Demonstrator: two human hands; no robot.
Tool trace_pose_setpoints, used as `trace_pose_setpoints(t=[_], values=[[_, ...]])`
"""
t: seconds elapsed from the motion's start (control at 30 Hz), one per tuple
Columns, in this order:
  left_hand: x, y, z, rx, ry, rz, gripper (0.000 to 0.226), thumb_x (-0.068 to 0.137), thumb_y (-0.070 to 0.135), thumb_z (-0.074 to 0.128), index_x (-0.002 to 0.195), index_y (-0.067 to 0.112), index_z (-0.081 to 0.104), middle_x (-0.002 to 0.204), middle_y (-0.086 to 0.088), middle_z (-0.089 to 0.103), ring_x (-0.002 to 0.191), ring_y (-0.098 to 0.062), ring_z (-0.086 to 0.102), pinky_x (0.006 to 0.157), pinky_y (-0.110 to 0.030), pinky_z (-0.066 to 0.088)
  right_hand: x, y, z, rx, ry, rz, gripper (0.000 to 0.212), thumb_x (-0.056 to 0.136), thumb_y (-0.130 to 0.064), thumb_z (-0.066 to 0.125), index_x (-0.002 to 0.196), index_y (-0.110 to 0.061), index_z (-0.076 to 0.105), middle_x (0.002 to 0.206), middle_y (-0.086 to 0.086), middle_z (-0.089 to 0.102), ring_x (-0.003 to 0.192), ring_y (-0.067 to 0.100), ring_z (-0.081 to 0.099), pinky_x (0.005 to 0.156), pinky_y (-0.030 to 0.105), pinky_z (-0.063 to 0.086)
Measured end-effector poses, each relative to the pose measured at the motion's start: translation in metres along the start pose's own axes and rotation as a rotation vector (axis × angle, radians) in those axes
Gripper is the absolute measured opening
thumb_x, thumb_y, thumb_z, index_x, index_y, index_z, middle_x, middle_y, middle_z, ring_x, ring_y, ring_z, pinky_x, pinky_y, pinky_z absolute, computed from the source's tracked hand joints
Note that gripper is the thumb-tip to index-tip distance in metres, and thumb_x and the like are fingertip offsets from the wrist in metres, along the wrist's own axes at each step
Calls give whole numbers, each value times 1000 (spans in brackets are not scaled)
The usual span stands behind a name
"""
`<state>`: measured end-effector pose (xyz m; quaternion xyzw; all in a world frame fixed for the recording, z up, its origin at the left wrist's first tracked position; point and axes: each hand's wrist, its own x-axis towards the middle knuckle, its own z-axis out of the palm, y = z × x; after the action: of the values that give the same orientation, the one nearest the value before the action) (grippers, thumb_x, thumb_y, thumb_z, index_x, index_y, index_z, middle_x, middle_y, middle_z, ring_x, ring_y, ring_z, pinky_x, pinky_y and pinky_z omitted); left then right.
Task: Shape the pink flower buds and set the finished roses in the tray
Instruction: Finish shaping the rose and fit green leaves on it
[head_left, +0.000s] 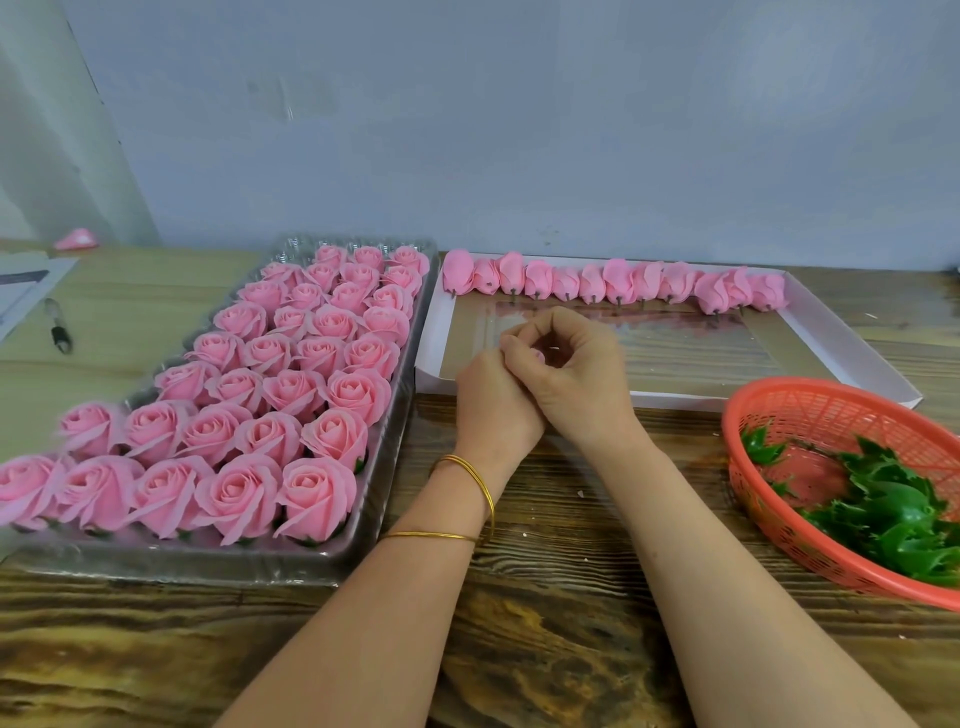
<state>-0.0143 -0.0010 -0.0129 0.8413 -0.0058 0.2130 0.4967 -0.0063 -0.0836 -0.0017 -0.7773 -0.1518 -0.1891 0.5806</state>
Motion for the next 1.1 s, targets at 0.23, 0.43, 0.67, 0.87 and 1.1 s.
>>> trace_pose_setpoints(t=[0.23, 0.43, 0.67, 0.87, 1.1], values=[[-1, 4, -2, -83, 27, -11, 22, 93, 15, 56, 77, 25, 68, 73, 11, 63, 69, 1, 52, 60, -7, 37, 0, -2, 1, 64, -63, 40, 10, 85, -10, 72, 81, -18, 67, 78, -7, 67, 73, 6, 62, 73, 27, 50], [2, 5, -1, 38, 9, 52, 25, 89, 11, 58, 71, 28, 53, 64, 20, 43, 61, 8, 39, 57, 3, 33, 0, -6, -6, 126, -199, 108, 13, 84, -13, 75, 96, -8, 70, 93, 4, 71, 86, 10, 65, 82, 25, 53], [-1, 9, -1, -62, -150, 77, 31, 73, 3, 70, 67, 30, 55, 65, 13, 59, 62, 5, 54, 56, -6, 44, 3, -11, -23, 455, -281, 331, 26, 71, -17, 79, 94, -8, 72, 91, 5, 71, 83, 11, 65, 75, 24, 51], [-3, 7, -3, -280, -185, -21, 12, 63, -5, 73, 71, -2, 64, 69, -18, 66, 71, -25, 65, 65, -34, 53, 8, -17, -28, 716, -236, 405, 21, 90, -10, 53, 77, 0, 65, 95, 12, 73, 91, 19, 68, 84, 30, 55], [-3, 10, -4, -337, -217, -14, 28, 58, -2, 71, 80, -9, 56, 84, -30, 60, 79, -36, 63, 66, -42, 52, 7, -19, -25, 656, -259, 455, 28, 98, -10, 47, 84, 3, 69, 96, 14, 72, 85, 23, 68, 73, 29, 56]])
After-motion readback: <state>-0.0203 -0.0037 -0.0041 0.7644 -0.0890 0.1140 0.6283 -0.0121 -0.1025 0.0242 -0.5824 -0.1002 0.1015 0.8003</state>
